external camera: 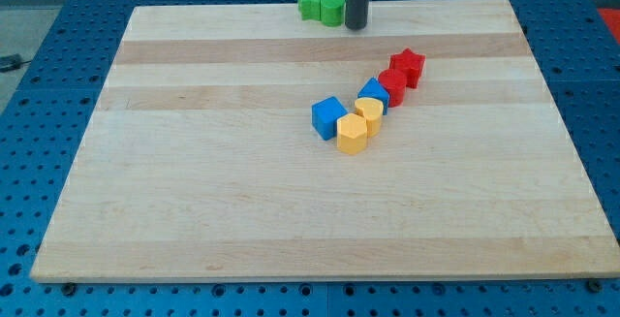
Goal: Move green blocks slightly right side
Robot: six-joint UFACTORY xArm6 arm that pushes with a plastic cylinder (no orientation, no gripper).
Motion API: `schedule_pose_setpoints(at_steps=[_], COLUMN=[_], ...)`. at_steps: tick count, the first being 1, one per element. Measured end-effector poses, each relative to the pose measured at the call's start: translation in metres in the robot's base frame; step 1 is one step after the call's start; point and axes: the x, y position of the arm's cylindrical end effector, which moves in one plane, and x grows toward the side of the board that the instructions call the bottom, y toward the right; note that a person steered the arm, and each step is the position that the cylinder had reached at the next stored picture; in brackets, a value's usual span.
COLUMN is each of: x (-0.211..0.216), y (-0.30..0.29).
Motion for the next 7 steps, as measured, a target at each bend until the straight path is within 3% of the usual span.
schedule_pose_setpoints(at_steps=[1,2,3,4,6,7], x=[0.033,-0.009,-0.063,-0.073,-0.056,-0.027], y=[-0.056,-0.112,-0.113,-0.108,-0.072,-0.048])
